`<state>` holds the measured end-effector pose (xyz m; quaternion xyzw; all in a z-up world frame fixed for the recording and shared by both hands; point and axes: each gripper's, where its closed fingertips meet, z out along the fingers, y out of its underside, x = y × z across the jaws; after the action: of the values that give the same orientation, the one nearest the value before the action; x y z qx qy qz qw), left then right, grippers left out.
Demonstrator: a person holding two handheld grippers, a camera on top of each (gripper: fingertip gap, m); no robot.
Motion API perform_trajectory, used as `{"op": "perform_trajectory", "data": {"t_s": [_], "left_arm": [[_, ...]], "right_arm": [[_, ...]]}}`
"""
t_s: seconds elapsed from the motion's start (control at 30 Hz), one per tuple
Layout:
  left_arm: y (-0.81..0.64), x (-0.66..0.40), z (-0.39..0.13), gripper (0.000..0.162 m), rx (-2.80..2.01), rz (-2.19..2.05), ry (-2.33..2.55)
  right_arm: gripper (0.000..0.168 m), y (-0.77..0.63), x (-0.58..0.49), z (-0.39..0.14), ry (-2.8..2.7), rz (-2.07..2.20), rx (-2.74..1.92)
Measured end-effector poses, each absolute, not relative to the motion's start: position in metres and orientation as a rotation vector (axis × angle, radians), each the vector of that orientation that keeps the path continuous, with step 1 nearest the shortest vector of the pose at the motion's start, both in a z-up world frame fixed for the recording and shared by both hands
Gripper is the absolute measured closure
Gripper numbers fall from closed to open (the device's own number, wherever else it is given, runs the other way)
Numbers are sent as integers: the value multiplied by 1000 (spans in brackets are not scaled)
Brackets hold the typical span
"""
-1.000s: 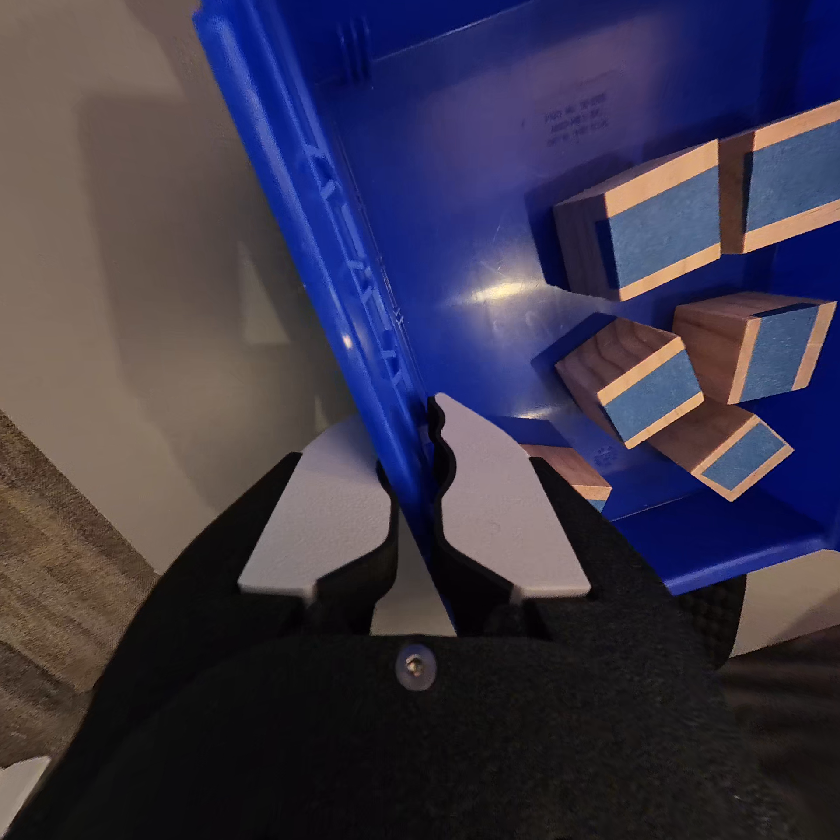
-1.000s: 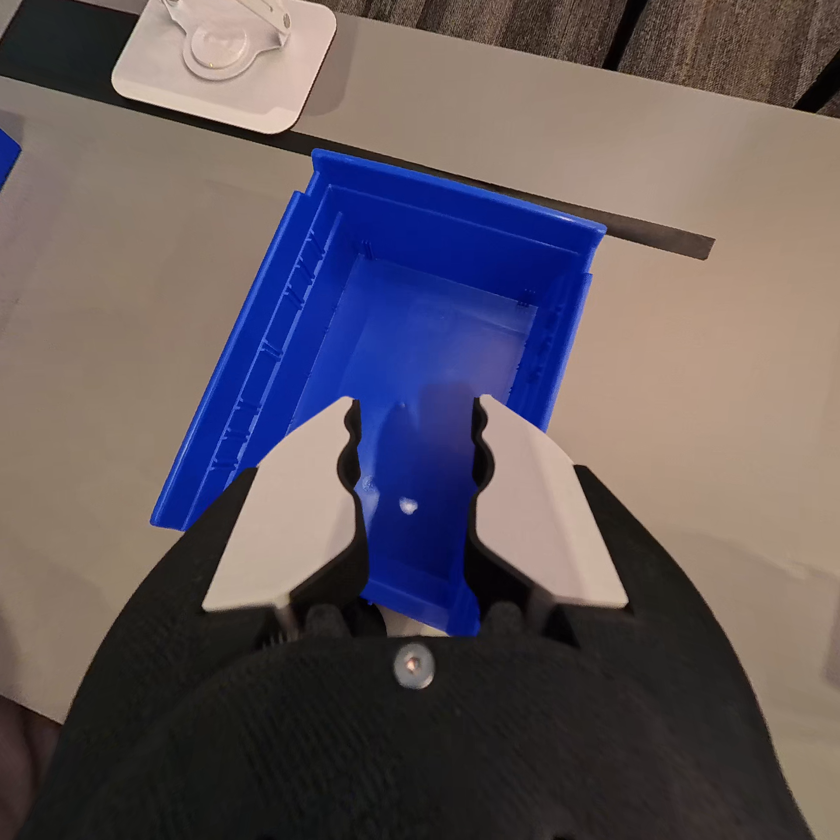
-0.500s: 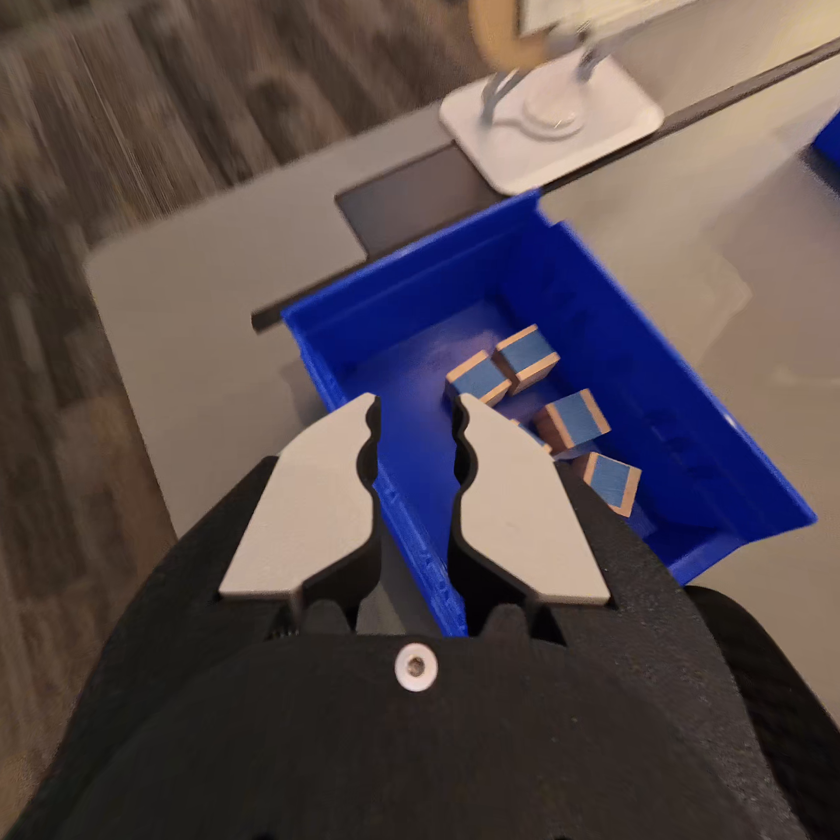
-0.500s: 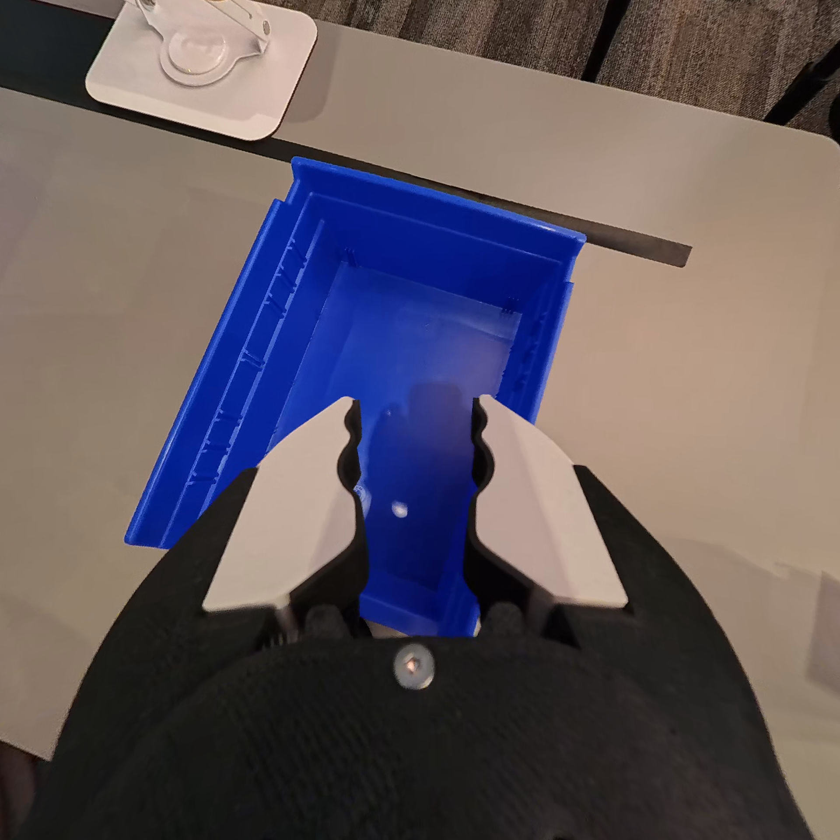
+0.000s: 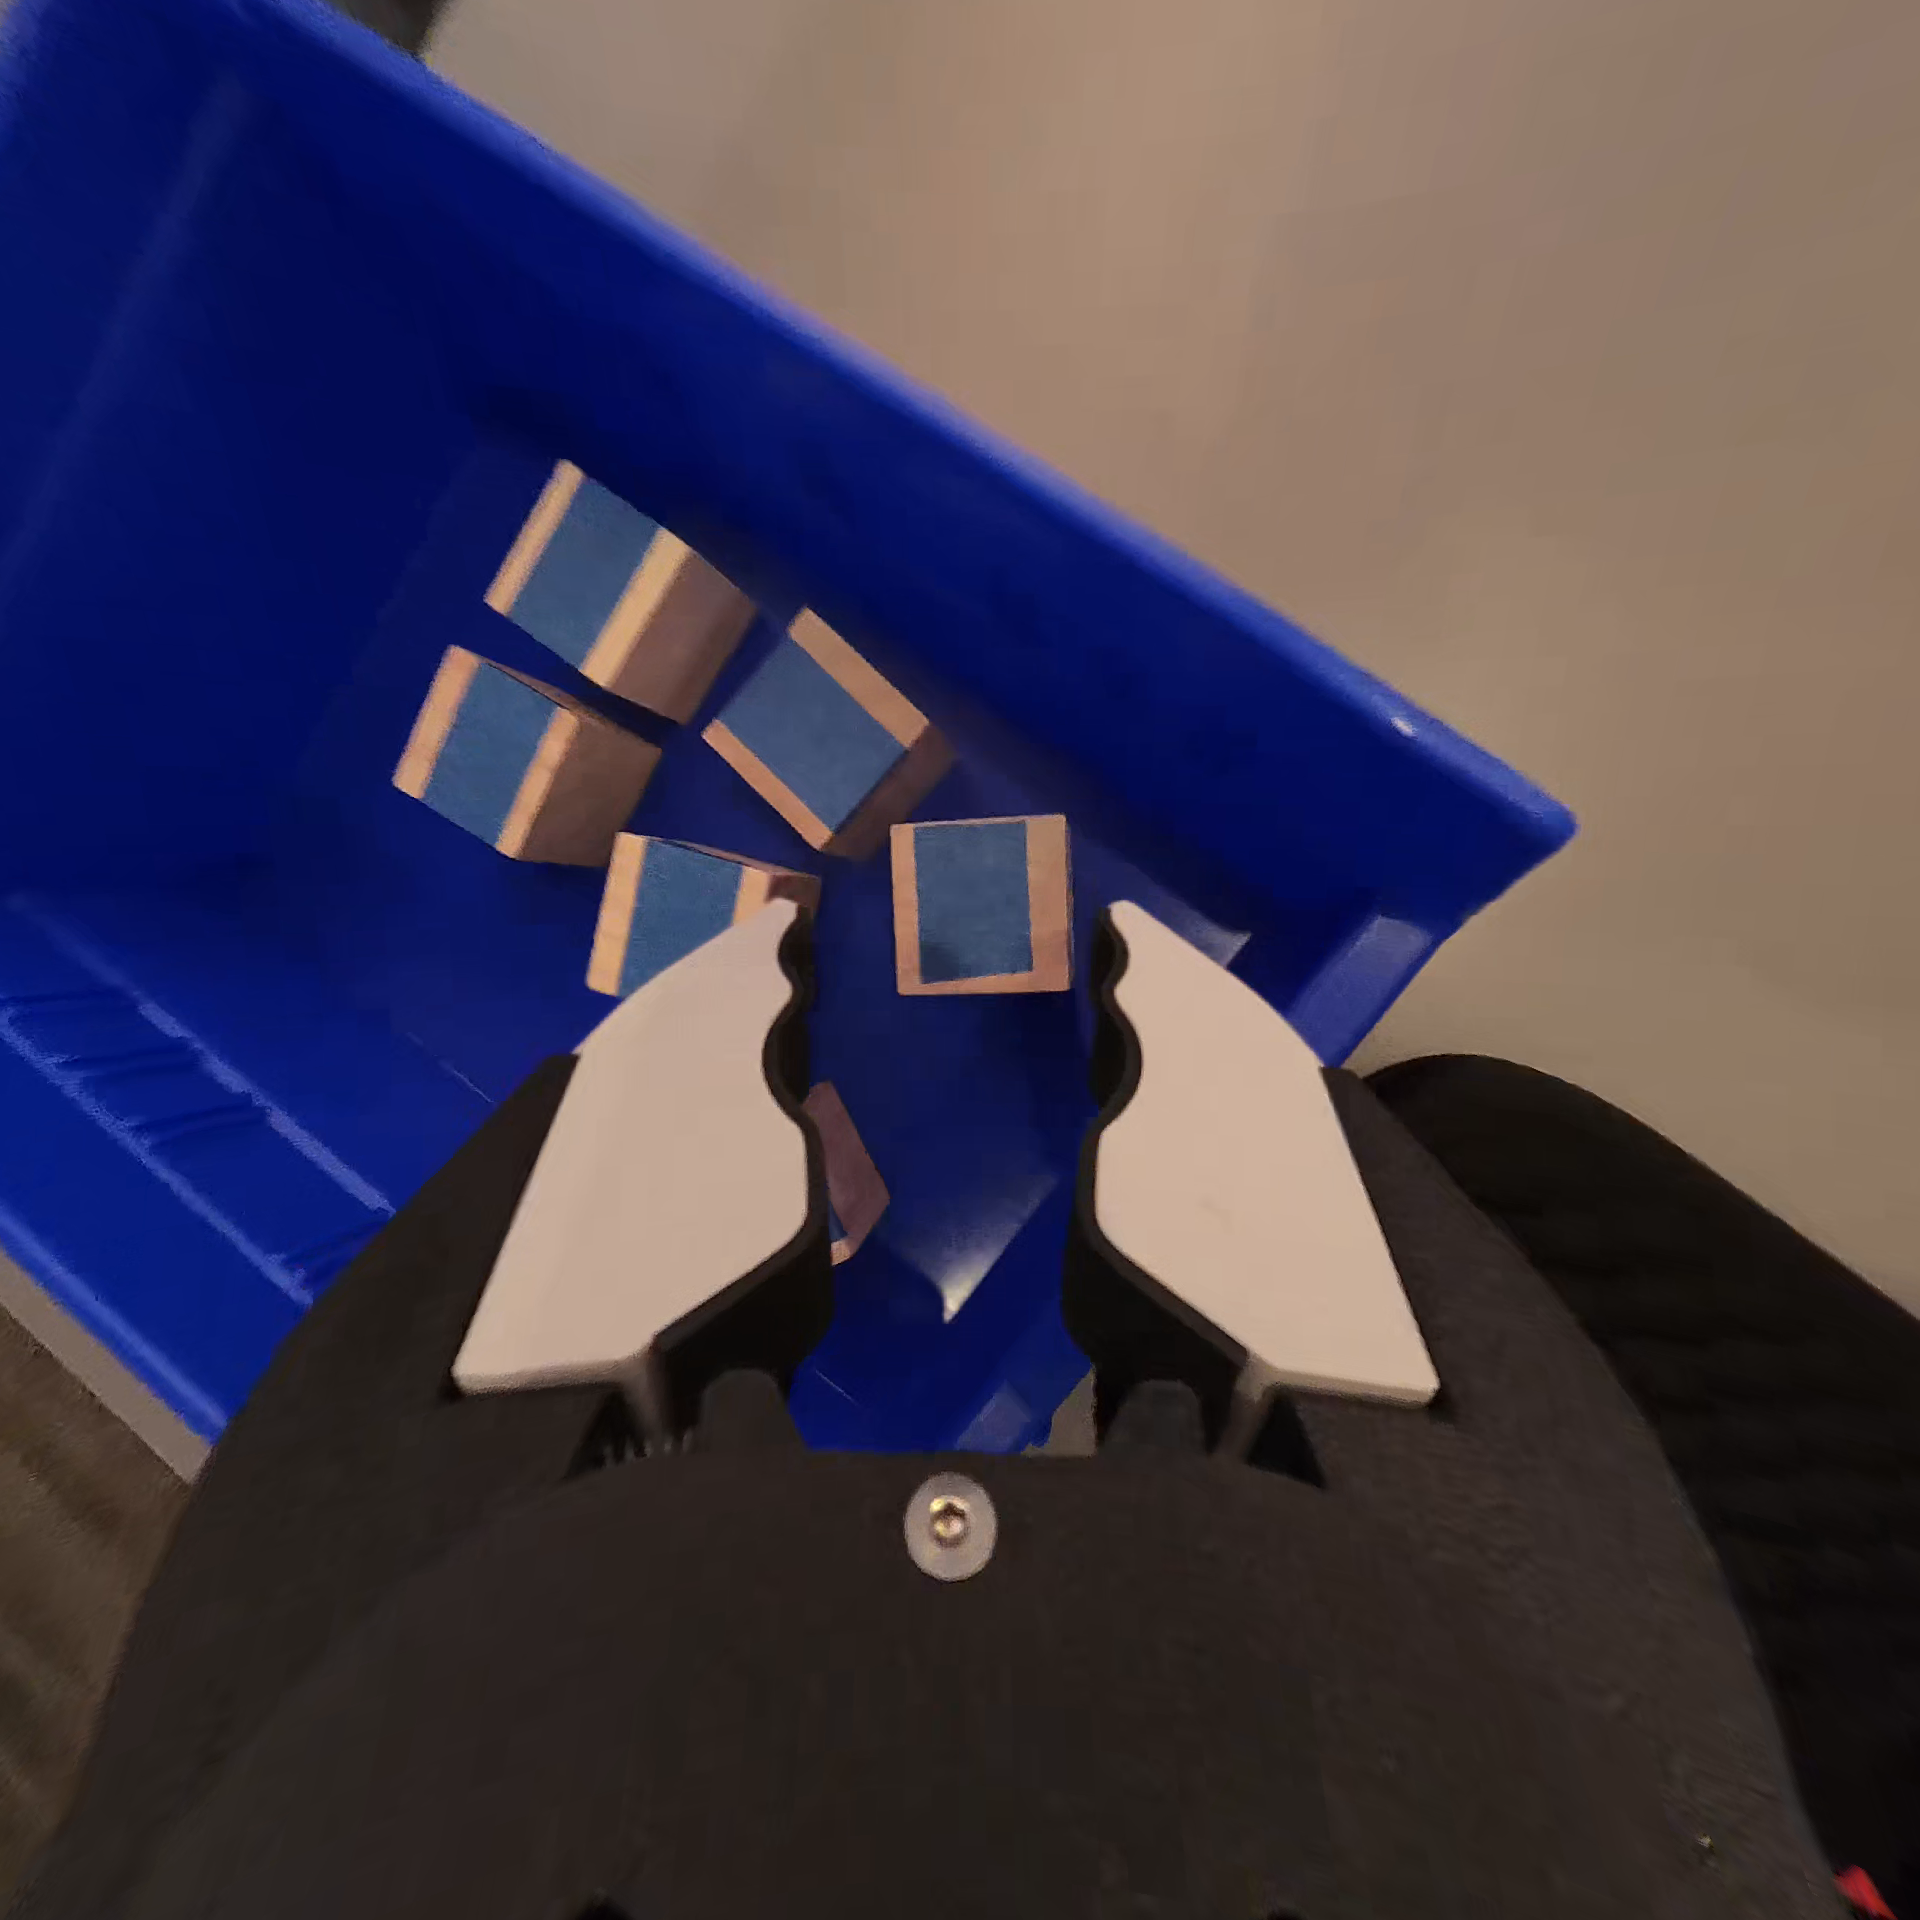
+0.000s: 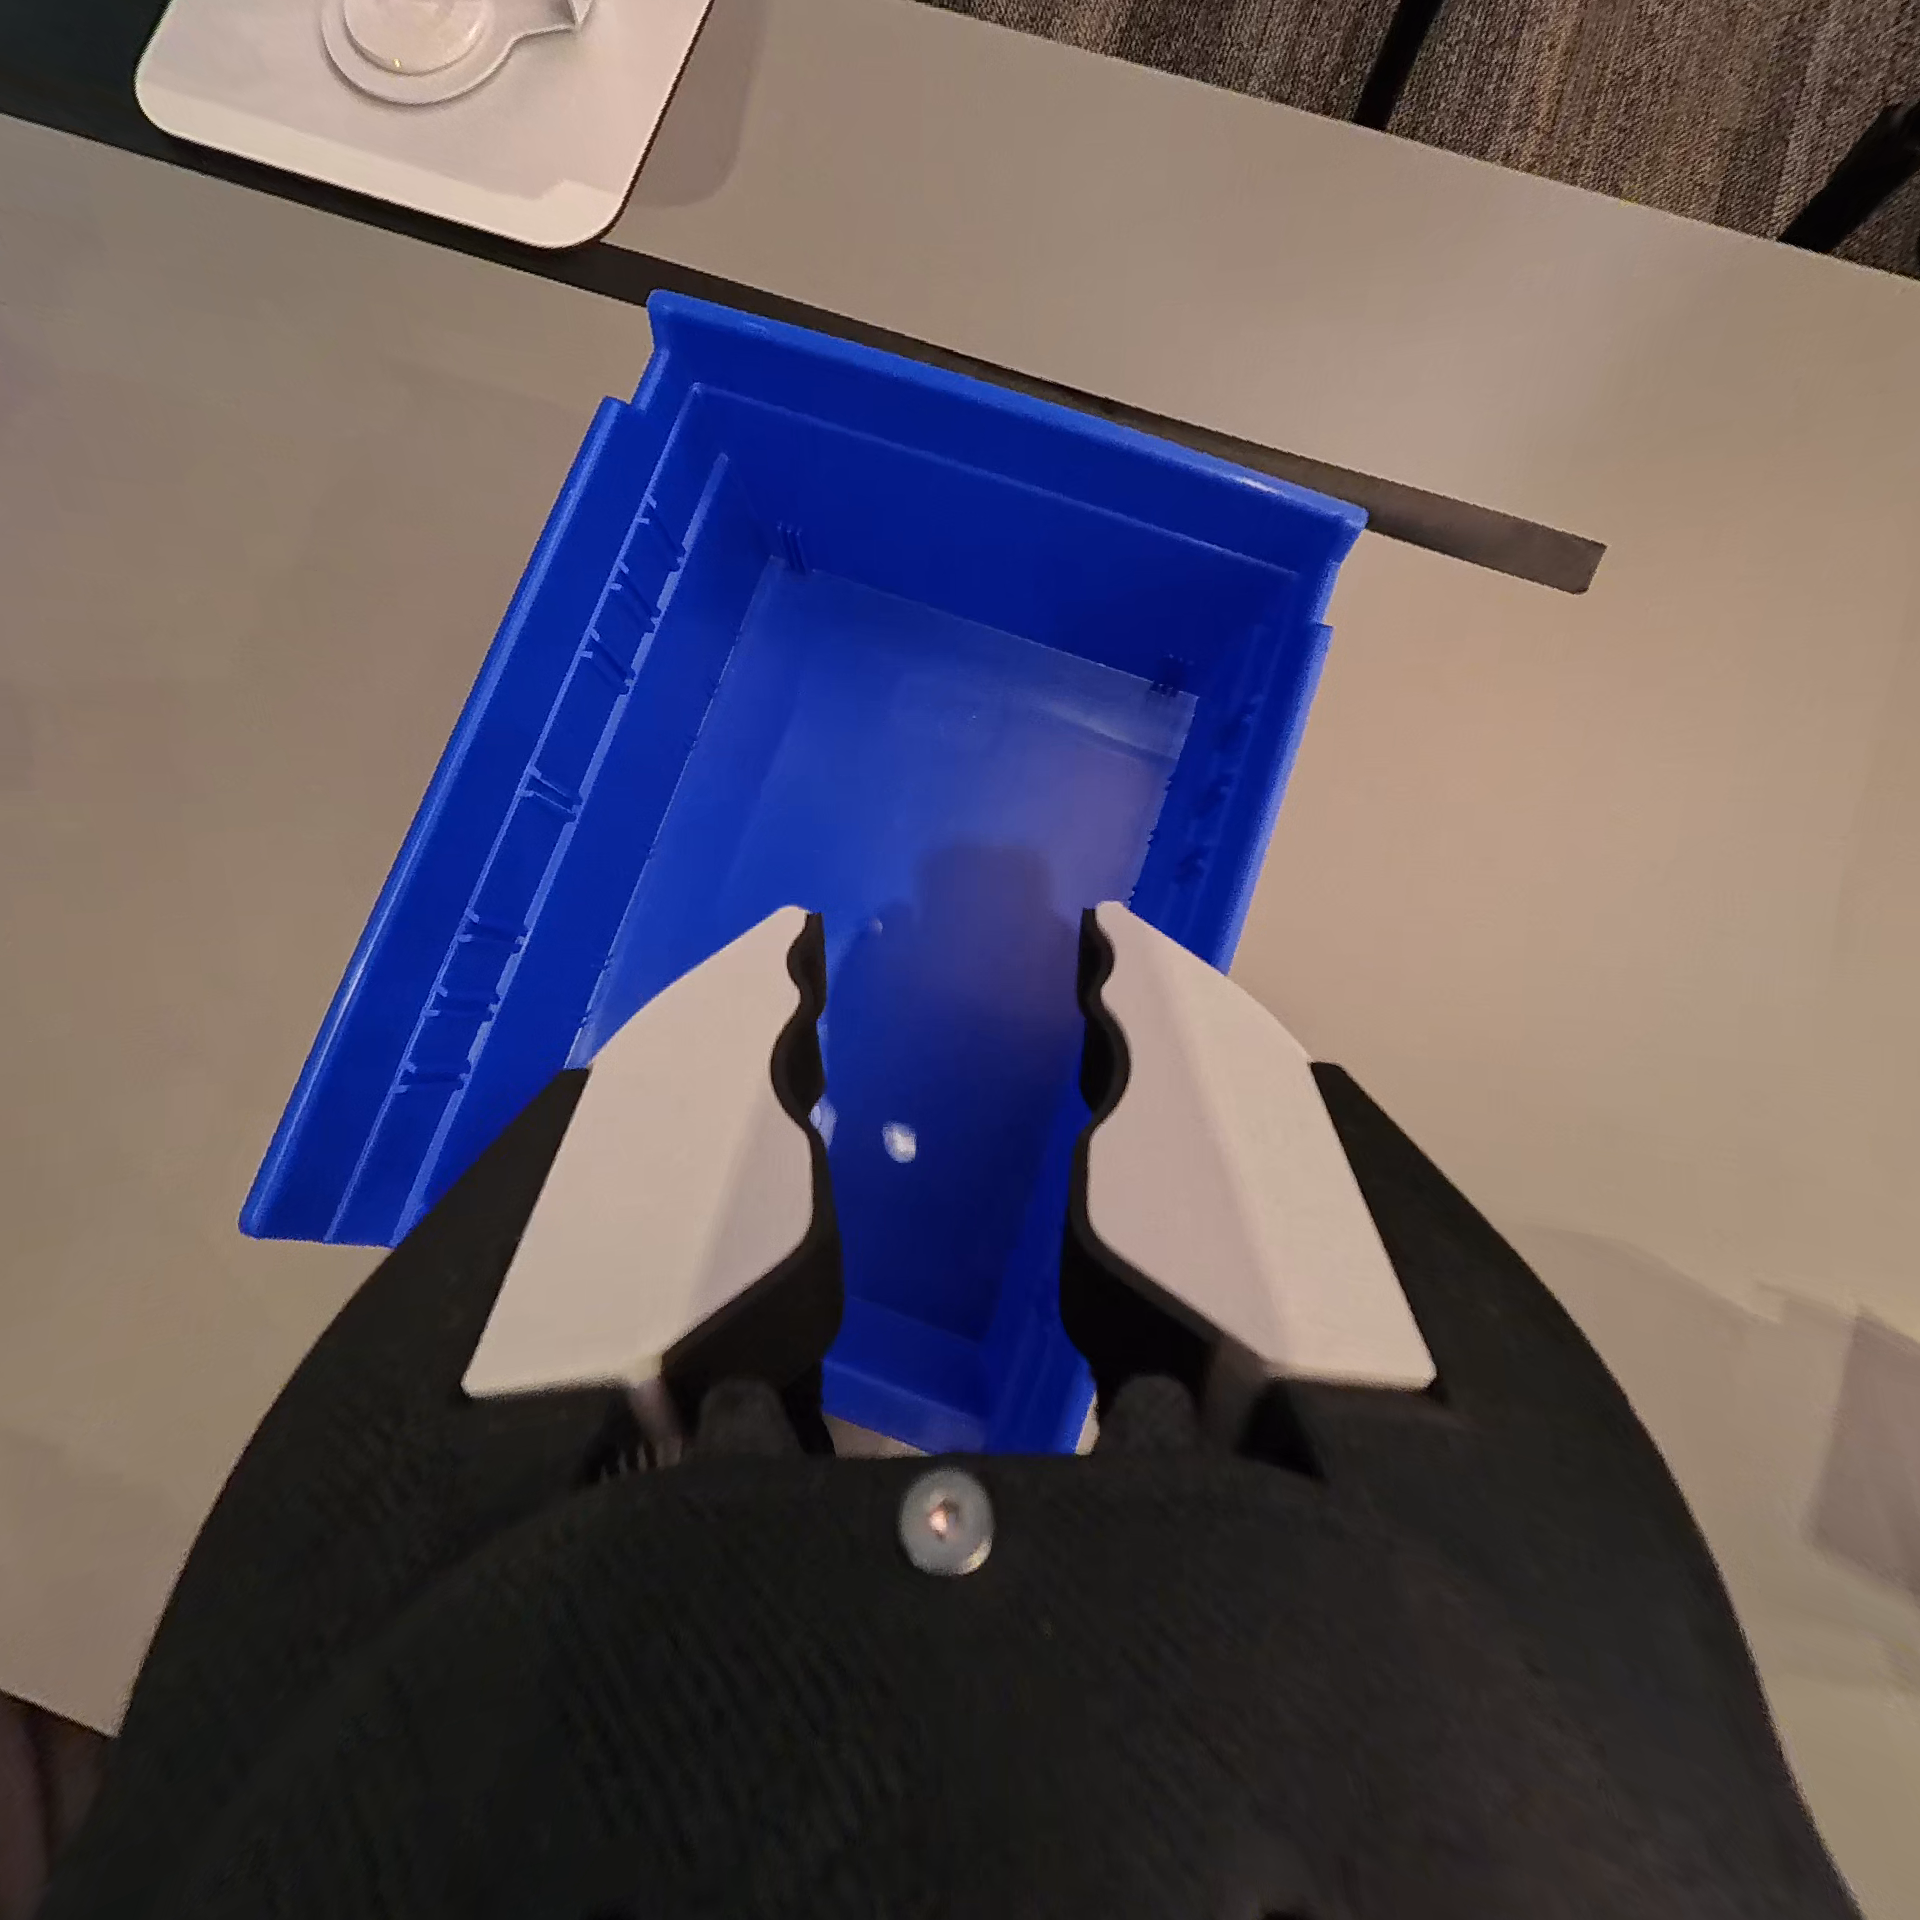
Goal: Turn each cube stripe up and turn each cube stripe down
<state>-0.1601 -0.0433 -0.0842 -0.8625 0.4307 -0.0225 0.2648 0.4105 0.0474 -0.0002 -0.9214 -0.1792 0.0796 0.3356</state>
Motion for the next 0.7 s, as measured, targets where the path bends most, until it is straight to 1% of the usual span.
{"op": "perform_trajectory", "data": {"t_s": [0.1, 0.2, 0.3, 0.4, 0.53, 0.7], "left_arm": [[-41, -159, -103, 107, -2382, -20, 1187], [-39, -161, -114, 109, -2435, 11, 1206], [-40, -160, -123, 116, -2490, -16, 1207], [-42, -164, -135, 116, -2566, 6, 1232], [-42, -167, -144, 114, -2581, 61, 1260], [-40, -177, -144, 115, -2608, 142, 1258]], "right_arm": [[120, 47, 410, -3, -482, 200, -2413], [120, 46, 409, -5, -496, 193, -2426], [120, 45, 409, -9, -510, 181, -2440], [119, 45, 410, -12, -524, 176, -2457], [119, 44, 409, -16, -535, 180, -2474], [120, 46, 408, -18, -546, 168, -2480]]}}
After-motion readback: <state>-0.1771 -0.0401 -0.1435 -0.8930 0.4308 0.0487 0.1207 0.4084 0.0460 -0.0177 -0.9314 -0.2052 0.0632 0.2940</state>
